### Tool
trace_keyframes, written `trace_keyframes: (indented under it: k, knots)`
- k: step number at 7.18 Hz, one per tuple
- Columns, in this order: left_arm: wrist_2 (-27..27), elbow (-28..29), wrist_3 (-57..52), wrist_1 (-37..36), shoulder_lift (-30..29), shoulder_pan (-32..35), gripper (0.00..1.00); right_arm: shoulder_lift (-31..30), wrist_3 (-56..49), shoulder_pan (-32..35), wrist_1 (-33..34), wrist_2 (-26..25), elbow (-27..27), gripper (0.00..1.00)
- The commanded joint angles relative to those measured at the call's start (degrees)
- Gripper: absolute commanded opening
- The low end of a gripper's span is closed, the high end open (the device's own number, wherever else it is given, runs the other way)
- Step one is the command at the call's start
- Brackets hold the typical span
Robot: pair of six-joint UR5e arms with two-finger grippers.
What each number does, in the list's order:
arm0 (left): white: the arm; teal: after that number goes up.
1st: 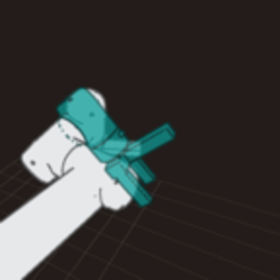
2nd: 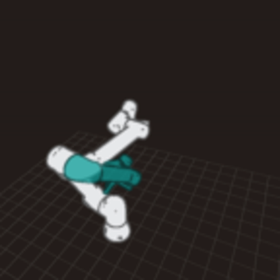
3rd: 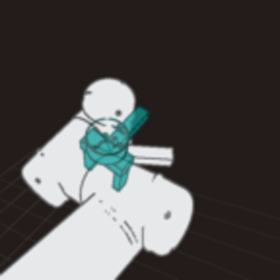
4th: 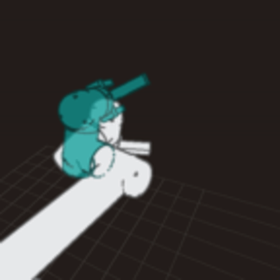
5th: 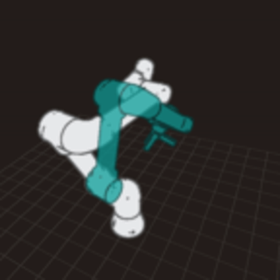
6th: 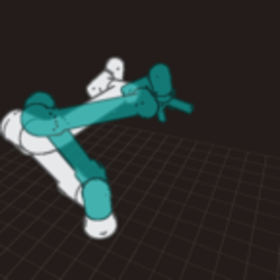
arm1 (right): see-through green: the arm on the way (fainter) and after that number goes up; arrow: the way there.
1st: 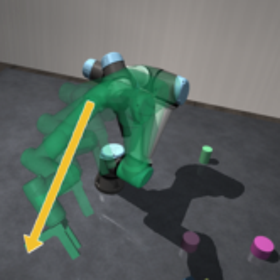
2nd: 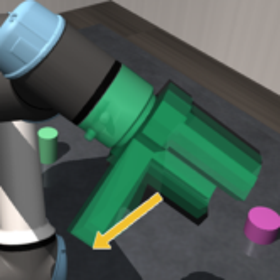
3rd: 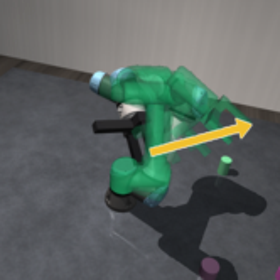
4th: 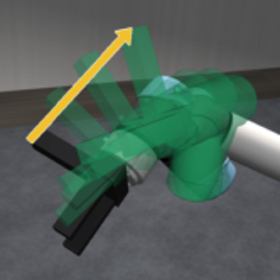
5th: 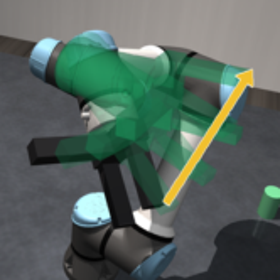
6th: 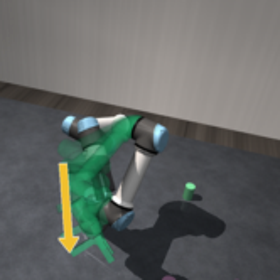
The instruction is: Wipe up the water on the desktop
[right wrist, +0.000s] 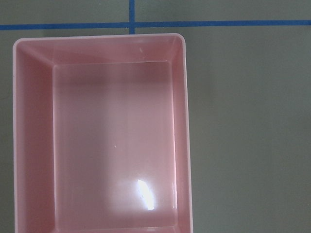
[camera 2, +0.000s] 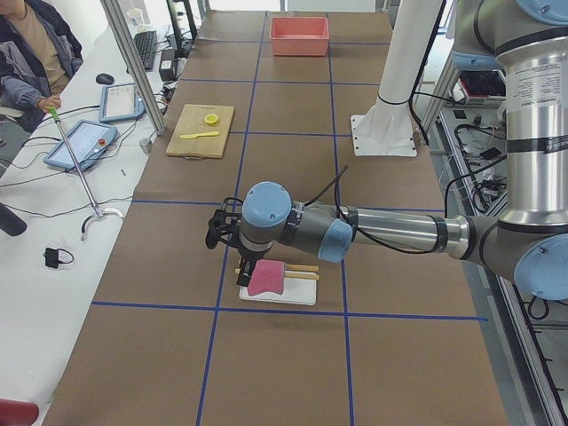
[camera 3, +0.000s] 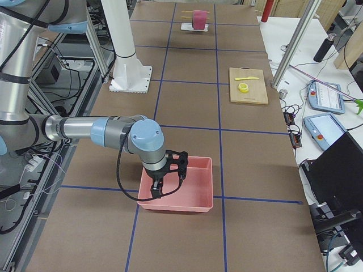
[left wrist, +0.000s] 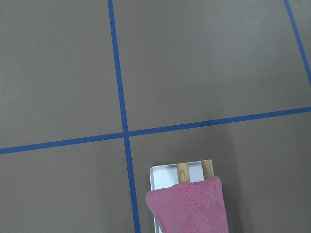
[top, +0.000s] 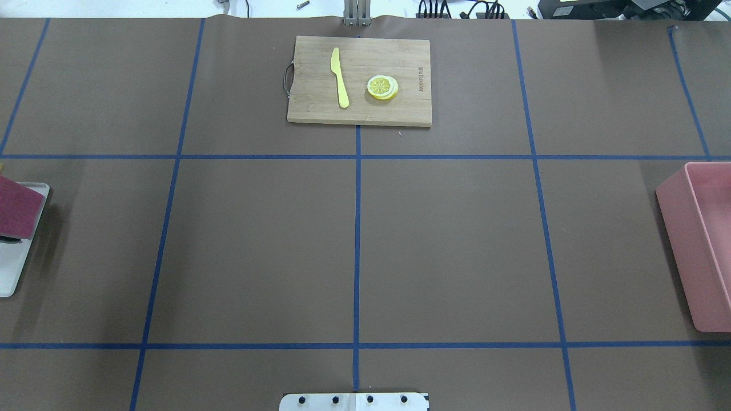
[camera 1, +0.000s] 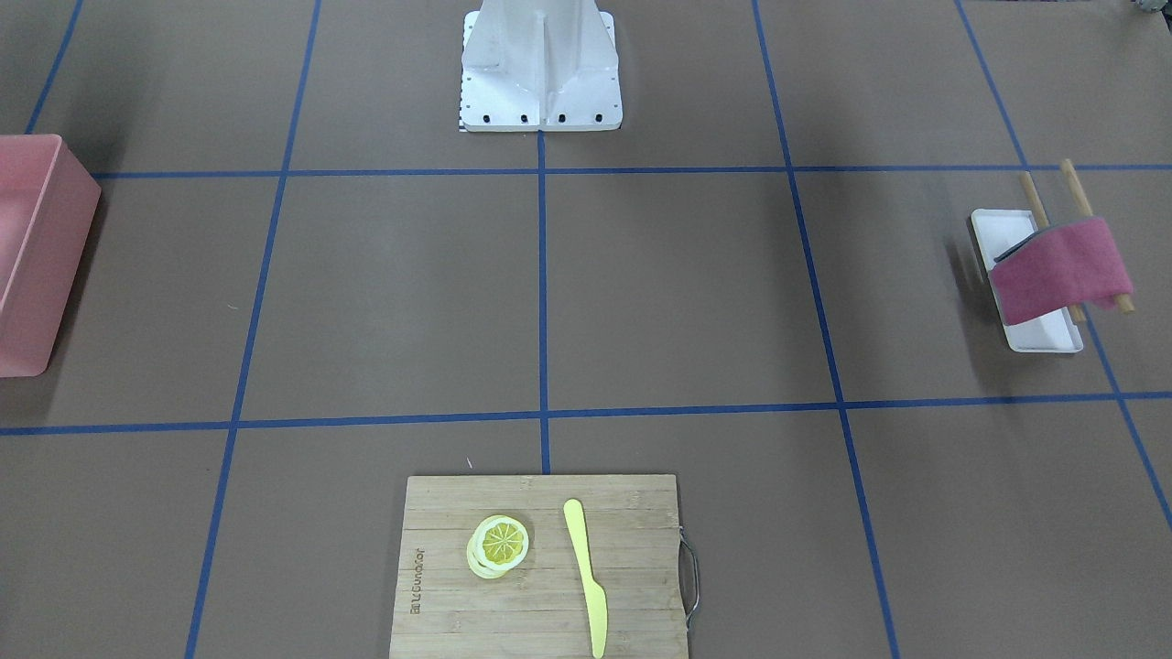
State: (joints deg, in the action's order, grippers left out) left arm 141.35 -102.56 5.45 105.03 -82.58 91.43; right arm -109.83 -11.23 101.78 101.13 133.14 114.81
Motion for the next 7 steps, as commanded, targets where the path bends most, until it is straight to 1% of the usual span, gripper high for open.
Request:
trace_keyframes:
  k: [1, 7]
  knots:
    - [-0.20, 0.16, 0.17, -0.18, -1.17, -0.38, 0.98, -0.04, -0.11, 0.00, 0.03, 0.28, -0.02, 1.00]
    - [-0.47, 0.43, 0.00, 0.08, -0.65, -0.55, 0.98, -0.04, -0.11, -0.09, -0.06, 0.63, -0.46, 1.00]
